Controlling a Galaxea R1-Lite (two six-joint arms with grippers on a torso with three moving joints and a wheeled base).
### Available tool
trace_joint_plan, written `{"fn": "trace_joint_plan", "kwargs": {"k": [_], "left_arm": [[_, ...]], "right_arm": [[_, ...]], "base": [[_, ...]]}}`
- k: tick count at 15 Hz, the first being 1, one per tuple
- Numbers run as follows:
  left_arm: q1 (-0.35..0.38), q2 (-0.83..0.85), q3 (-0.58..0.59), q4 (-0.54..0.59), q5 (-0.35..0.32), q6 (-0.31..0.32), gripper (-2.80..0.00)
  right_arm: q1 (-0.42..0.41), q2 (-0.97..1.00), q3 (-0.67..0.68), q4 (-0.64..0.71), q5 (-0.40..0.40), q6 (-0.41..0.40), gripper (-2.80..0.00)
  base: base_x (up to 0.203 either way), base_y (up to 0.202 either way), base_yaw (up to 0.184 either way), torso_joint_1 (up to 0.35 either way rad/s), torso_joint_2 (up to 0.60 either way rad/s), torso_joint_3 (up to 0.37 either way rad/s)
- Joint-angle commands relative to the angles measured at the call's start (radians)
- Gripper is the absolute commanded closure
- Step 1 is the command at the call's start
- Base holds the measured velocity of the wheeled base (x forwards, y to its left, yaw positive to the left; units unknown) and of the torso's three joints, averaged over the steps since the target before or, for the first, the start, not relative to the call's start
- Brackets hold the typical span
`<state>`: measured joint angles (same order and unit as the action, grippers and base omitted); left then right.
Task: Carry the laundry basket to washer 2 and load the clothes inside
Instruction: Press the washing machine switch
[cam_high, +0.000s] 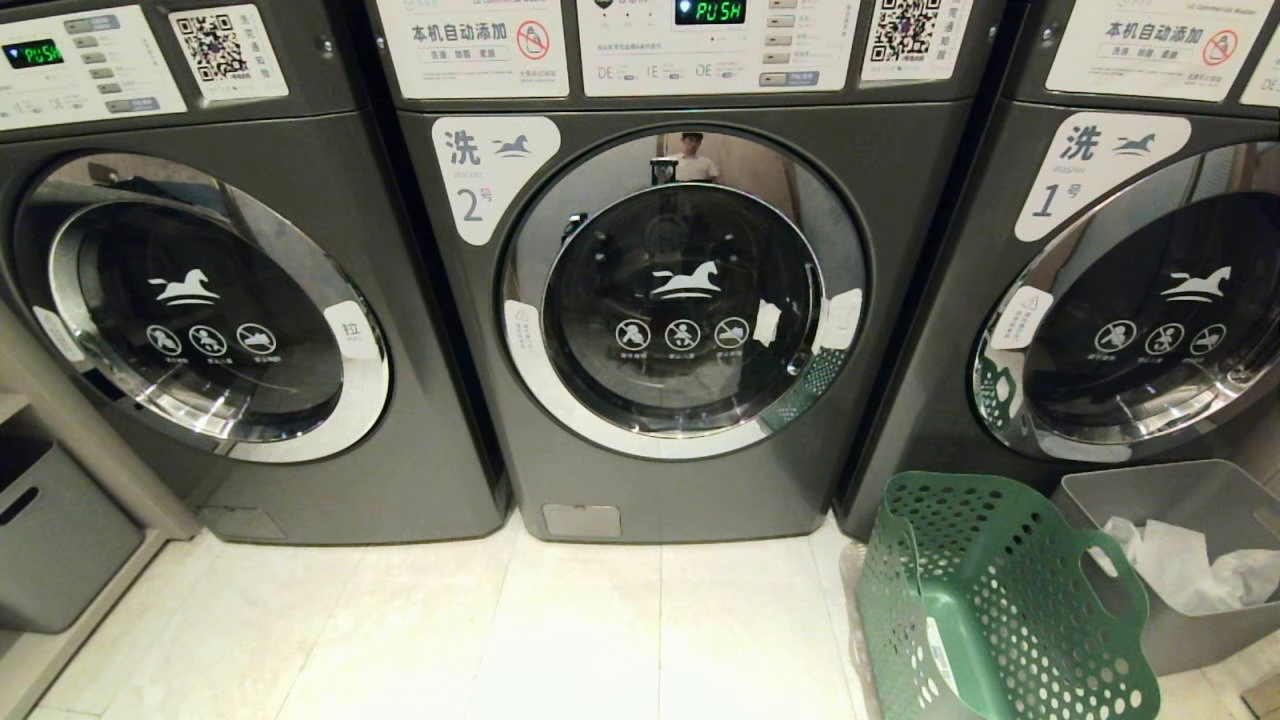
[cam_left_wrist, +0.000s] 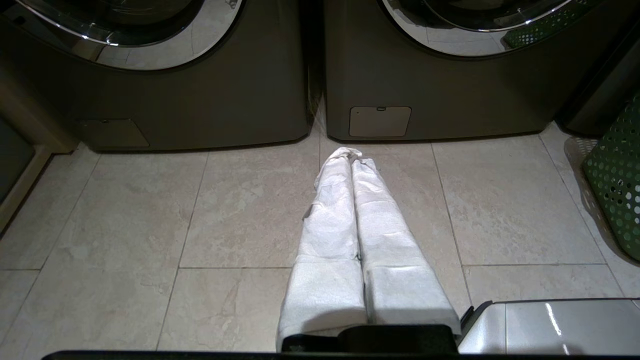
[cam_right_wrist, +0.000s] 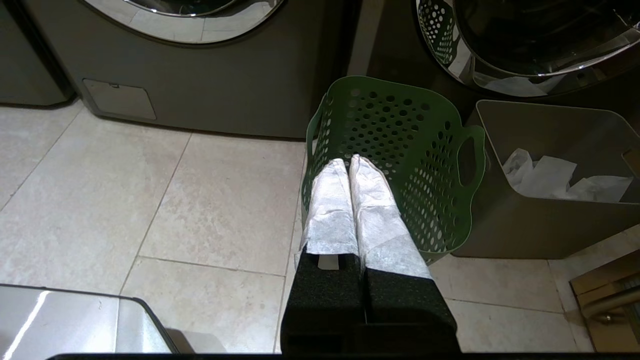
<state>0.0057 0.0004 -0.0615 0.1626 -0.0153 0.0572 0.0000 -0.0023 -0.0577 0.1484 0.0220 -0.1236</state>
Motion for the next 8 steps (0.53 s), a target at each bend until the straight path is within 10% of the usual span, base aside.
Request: {"fn": "trace_joint_plan", "kwargs": {"k": [1, 8], "left_arm": [[0.000, 0.000, 0.000, 0.002, 0.000, 0.001, 0.00], [0.000, 0.000, 0.000, 0.002, -0.002, 0.000, 0.00]], "right_arm": [[0.000, 0.002, 0.002, -0.003, -0.004, 0.001, 0.00], [0.000, 0.002, 0.004, -0.009, -0.002, 0.001, 0.00]], "base": [[0.000, 0.000, 0.000, 0.000, 0.00, 0.000], [0.167, 0.000, 0.000, 0.003, 0.00, 0.002]]}}
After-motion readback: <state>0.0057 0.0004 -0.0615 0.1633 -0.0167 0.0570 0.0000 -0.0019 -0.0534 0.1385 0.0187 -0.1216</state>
